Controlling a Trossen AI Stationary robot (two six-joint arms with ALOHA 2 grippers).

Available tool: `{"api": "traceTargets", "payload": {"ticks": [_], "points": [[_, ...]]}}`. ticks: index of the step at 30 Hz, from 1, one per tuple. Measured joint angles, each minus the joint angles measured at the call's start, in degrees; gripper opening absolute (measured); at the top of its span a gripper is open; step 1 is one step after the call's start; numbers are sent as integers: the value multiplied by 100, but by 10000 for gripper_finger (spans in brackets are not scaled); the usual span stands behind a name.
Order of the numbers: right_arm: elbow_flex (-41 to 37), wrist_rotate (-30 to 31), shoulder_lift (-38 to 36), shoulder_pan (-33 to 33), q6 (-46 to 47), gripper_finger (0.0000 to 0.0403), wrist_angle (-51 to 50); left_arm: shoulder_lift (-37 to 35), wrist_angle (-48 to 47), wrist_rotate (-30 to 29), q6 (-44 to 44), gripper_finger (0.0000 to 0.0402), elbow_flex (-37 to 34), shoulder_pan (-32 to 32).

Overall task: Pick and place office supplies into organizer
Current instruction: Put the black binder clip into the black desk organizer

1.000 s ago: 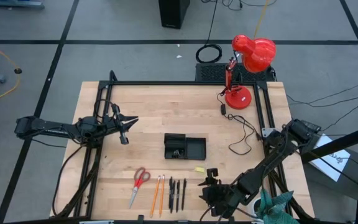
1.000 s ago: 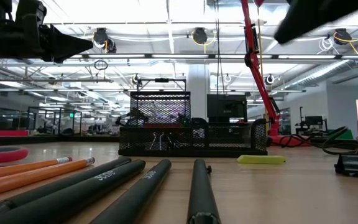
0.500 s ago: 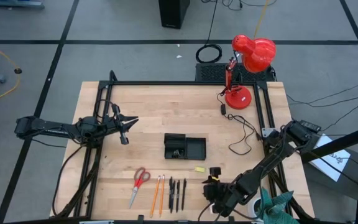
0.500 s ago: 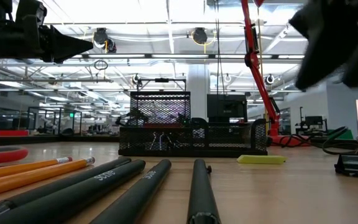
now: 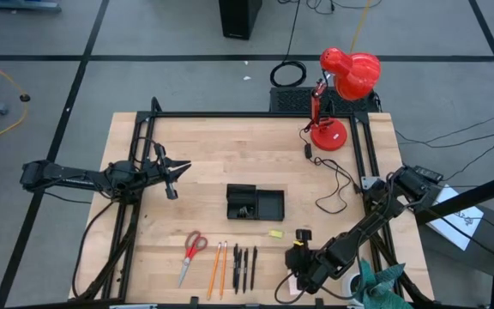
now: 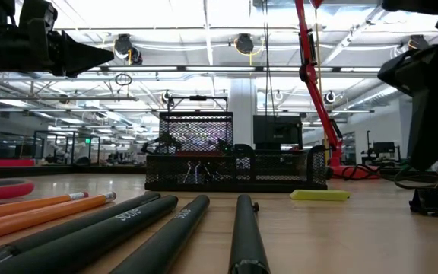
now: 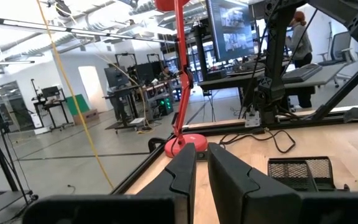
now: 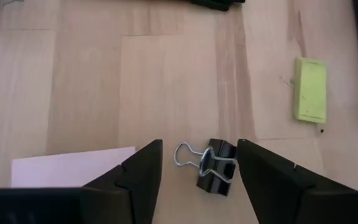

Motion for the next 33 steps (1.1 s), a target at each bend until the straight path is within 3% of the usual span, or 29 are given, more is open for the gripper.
{"api": "traceTargets", "payload": {"ticks": [11, 23, 30, 33], "points": [[-5, 3, 0, -43, 0, 159, -168, 1, 1, 0, -1, 49, 0, 0], [-10, -301, 0, -147, -51, 78, -213, 1, 1, -1, 3, 49, 0, 0], [-5, -285, -20, -162, -44, 7, -361, 1, 1, -1, 3, 49, 0, 0], [-5, -286, -13, -195, -60, 7, -352, 1, 1, -1, 3, 49, 0, 0]]}}
